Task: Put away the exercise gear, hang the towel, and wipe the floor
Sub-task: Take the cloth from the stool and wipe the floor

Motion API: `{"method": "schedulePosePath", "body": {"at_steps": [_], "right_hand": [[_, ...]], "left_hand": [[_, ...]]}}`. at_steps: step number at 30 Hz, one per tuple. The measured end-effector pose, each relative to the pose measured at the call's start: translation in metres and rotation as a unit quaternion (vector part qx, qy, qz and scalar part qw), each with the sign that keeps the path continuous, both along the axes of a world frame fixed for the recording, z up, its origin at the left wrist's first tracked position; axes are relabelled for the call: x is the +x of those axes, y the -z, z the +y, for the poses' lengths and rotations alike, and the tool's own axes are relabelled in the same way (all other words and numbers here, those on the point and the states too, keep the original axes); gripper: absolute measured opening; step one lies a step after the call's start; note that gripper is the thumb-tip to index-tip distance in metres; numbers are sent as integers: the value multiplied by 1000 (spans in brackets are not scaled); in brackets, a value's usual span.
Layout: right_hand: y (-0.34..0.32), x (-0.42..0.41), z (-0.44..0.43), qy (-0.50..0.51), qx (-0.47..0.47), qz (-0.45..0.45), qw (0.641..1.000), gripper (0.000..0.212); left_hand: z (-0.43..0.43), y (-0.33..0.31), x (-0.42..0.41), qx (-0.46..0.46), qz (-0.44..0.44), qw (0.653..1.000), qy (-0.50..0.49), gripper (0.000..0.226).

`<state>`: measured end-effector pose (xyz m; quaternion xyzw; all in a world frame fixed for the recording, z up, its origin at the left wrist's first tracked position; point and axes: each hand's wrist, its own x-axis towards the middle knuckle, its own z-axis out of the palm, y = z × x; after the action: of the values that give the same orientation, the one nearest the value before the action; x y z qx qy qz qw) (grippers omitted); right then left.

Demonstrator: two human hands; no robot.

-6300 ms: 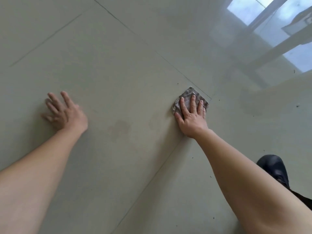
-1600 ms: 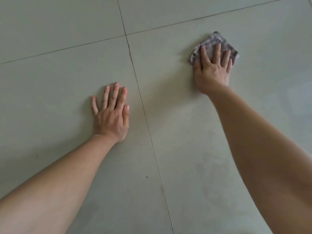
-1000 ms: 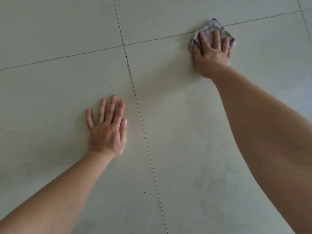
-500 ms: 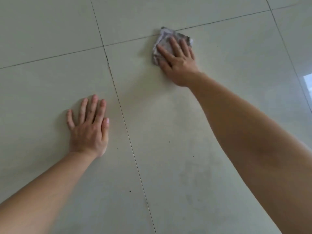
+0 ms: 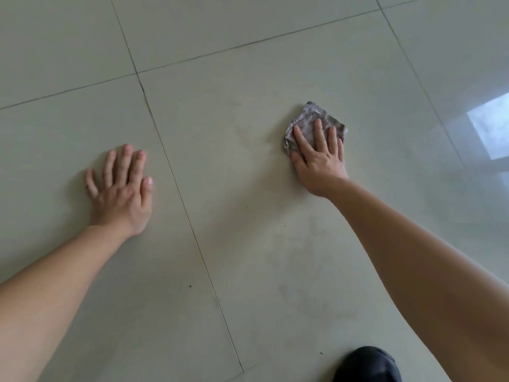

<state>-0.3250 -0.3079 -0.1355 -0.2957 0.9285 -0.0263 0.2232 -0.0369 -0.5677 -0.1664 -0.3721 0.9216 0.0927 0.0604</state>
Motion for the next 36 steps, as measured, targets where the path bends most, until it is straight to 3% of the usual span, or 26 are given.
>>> {"method": "schedulePosePath", "body": {"at_steps": [5,9,14,17,31,34,36], "right_hand": [[-3,10,22,-31,5,-13,999,58],[-1,14,30,-35,2,-16,999,58],[2,5,32,-50,-19,-5,999,60],[1,-23,16,-57,-11,-6,998,62],[9,-171,-111,-8,-32,17,999,61],[11,-167,-143,43,-41,7,998,62],[11,-137,-150,-11,-59,5,998,59]], "left_hand": [[-1,-4,-4,15,-36,999,-2,67],[26,-16,-40,26,-10,999,-40,73],[59,-27,-143,6,8,998,69,66],[72,-19,-188,23,-10,997,73,63],[79,5,-191,-29,12,997,72,65],[78,5,-193,-30,4,997,76,66],[76,5,-192,-32,-3,997,77,66]]}}
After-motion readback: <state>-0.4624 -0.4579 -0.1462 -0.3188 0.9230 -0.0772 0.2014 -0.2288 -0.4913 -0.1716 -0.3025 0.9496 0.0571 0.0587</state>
